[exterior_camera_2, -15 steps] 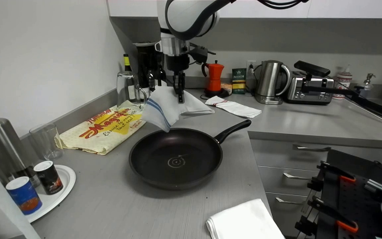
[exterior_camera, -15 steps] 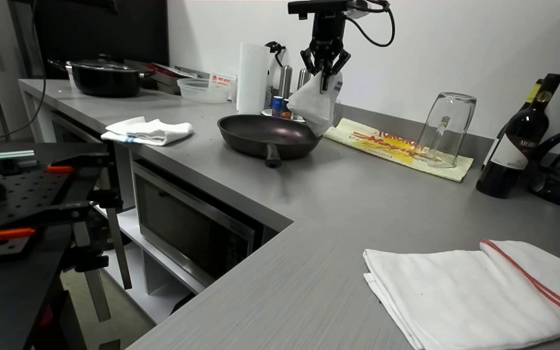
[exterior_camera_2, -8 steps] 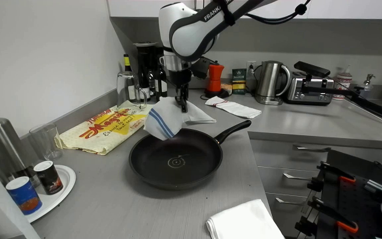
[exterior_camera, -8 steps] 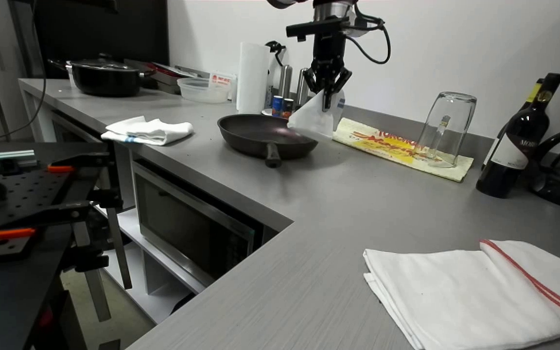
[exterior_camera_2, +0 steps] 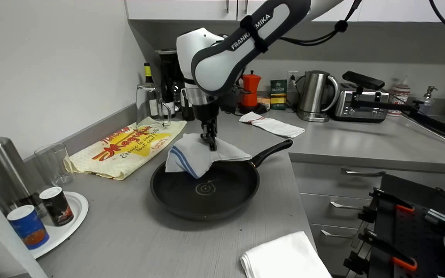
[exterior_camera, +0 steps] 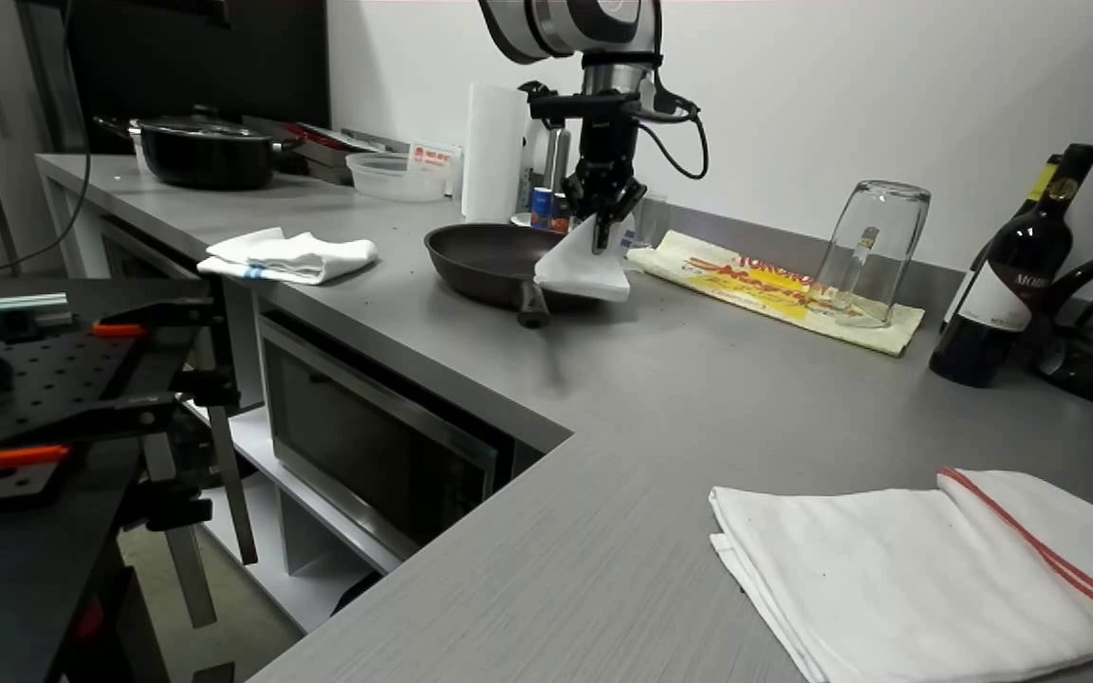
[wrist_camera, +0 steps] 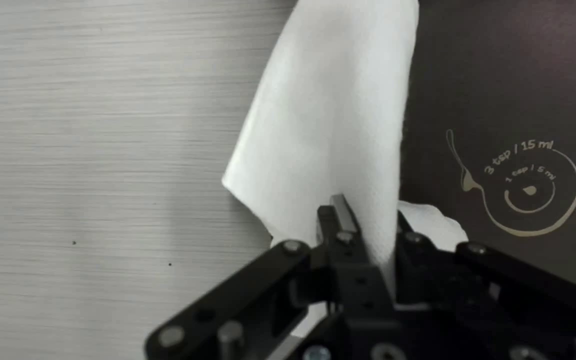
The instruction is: Use the white and blue towel on the left to wipe the black pan.
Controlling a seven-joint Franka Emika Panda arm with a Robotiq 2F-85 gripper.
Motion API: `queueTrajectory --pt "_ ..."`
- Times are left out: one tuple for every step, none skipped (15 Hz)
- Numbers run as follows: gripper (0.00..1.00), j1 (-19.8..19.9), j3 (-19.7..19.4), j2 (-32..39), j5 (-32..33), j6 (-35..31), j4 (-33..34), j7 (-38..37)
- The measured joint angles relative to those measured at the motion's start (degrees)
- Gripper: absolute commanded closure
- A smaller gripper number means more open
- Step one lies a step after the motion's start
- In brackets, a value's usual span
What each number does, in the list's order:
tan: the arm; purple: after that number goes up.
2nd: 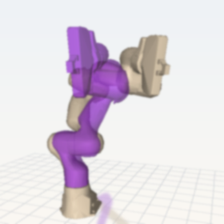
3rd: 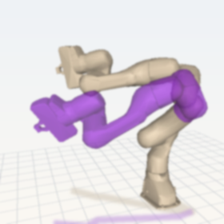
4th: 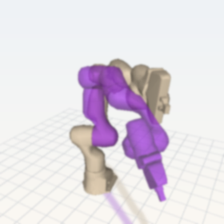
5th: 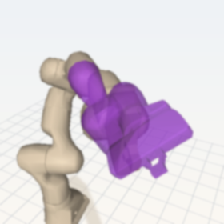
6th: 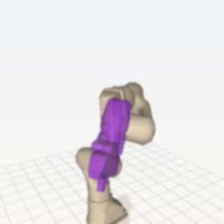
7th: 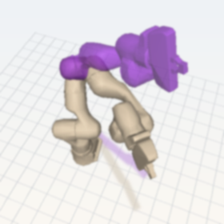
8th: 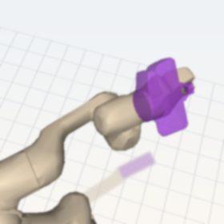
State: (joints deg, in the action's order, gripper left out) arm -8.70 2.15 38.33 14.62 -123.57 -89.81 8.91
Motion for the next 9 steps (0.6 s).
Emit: queueTrajectory --pt "0.97 0.08 -0.02 0.37 -0.01 -0.16 -0.01 -0.04" --pt "0.97 0.25 -0.07 0.82 -0.01 -0.61 -0.02 -0.05" --pt "0.97 0.47 -0.12 1.33 -0.02 -1.21 -0.03 -0.05" --pt "0.97 0.77 -0.15 1.89 -0.05 -1.93 -0.03 -0.05" --pt "0.97 1.09 -0.2 2.47 -0.07 -2.64 -0.02 -0.05" --pt "0.97 1.42 -0.23 3.04 -0.14 -3.29 0.0 -0.05" --pt "0.97 1.67 -0.23 3.56 -0.26 -3.7 0.08 -0.05" --pt "0.97 1.85 -0.23 3.96 -0.3 -4.03 0.11 -0.05" --pt "0.97 1.98 -0.23 4.27 -0.32 -4.27 0.16 -0.05"
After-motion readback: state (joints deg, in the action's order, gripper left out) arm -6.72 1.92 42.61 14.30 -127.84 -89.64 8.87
